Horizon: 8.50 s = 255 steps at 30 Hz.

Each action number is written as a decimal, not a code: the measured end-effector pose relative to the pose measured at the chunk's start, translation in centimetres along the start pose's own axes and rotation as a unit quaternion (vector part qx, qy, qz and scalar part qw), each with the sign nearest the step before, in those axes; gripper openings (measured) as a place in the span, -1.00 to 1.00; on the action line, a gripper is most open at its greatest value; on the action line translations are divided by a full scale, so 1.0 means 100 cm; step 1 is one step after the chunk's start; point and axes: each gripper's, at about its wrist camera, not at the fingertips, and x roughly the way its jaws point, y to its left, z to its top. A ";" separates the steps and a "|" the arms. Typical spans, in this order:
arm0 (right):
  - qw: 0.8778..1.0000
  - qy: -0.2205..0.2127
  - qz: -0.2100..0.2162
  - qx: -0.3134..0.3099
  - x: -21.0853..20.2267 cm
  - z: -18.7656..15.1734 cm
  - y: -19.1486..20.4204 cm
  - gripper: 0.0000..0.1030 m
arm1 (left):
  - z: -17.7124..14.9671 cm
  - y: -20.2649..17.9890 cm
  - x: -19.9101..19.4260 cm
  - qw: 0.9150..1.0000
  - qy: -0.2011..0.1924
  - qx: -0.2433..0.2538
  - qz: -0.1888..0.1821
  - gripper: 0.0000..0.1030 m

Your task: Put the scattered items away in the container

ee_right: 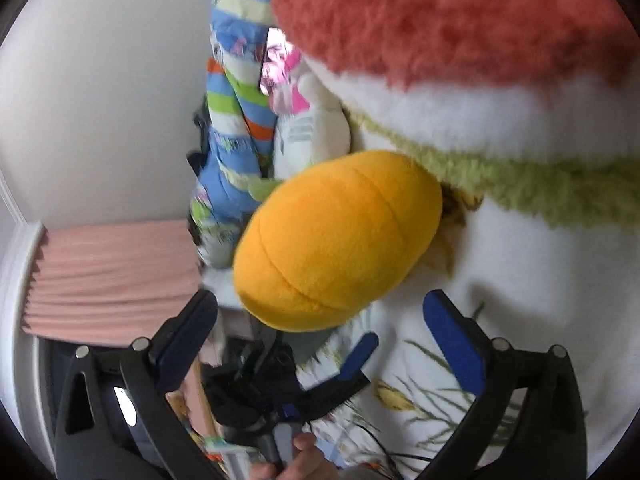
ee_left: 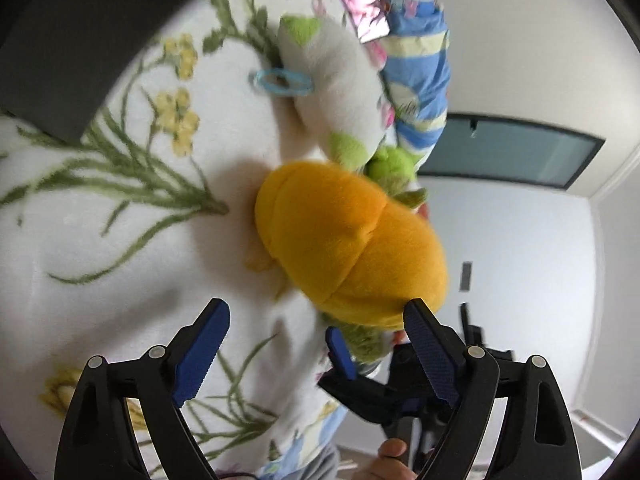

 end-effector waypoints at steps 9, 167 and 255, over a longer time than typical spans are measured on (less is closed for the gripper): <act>0.990 -0.004 -0.112 0.081 0.020 0.019 0.008 1.00 | 0.024 -0.003 0.014 0.999 0.014 -0.038 0.005 0.89; 0.955 0.056 -0.244 -0.158 0.194 0.172 0.075 0.95 | 0.174 0.004 0.140 0.991 -0.052 -0.017 0.124 0.66; 0.947 0.122 -0.125 -0.271 0.252 -0.082 0.213 0.87 | 0.180 0.031 -0.184 0.970 -0.212 0.044 0.109 0.77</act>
